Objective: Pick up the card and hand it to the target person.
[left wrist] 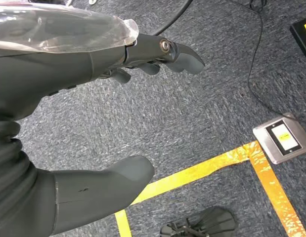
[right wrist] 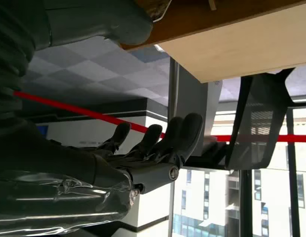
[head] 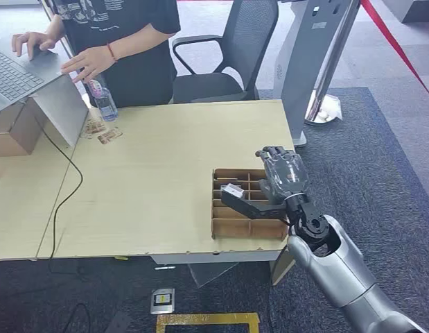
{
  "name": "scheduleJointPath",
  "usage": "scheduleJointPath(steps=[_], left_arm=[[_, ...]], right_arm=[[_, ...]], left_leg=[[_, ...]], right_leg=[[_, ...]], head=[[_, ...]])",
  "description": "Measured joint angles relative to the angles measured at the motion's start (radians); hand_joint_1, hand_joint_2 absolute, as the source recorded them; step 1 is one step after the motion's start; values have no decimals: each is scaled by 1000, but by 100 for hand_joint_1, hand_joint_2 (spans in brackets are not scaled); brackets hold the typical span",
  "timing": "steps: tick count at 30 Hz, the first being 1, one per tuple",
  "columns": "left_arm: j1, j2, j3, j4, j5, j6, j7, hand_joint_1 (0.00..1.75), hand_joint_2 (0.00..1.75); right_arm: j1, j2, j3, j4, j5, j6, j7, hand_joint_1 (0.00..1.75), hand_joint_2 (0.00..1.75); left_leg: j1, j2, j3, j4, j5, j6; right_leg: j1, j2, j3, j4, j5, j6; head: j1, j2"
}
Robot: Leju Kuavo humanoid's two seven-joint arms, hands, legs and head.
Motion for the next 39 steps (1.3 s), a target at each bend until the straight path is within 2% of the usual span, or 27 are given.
scheduleJointPath(steps=[8, 20, 28, 39], left_arm=[[0, 0, 0, 0, 0, 0, 0, 0, 175], [0, 0, 0, 0, -5, 0, 1, 0, 175], [0, 0, 0, 0, -5, 0, 3, 0, 175], [0, 0, 0, 0, -6, -1, 3, 0, 175]], right_arm=[[1, 0, -3, 19, 0, 0, 2, 61, 175], [6, 0, -7, 39, 1, 0, 2, 78, 175], [6, 0, -7, 52, 4, 0, 2, 76, 175], [6, 0, -8, 71, 9, 0, 5, 98, 175]], left_leg=[[0, 0, 0, 0, 0, 0], [0, 0, 0, 0, 0, 0], [0, 0, 0, 0, 0, 0], [0, 0, 0, 0, 0, 0]], right_leg=[[0, 0, 0, 0, 0, 0], [0, 0, 0, 0, 0, 0], [0, 0, 0, 0, 0, 0], [0, 0, 0, 0, 0, 0]], head=[[0, 0], [0, 0], [0, 0], [0, 0]])
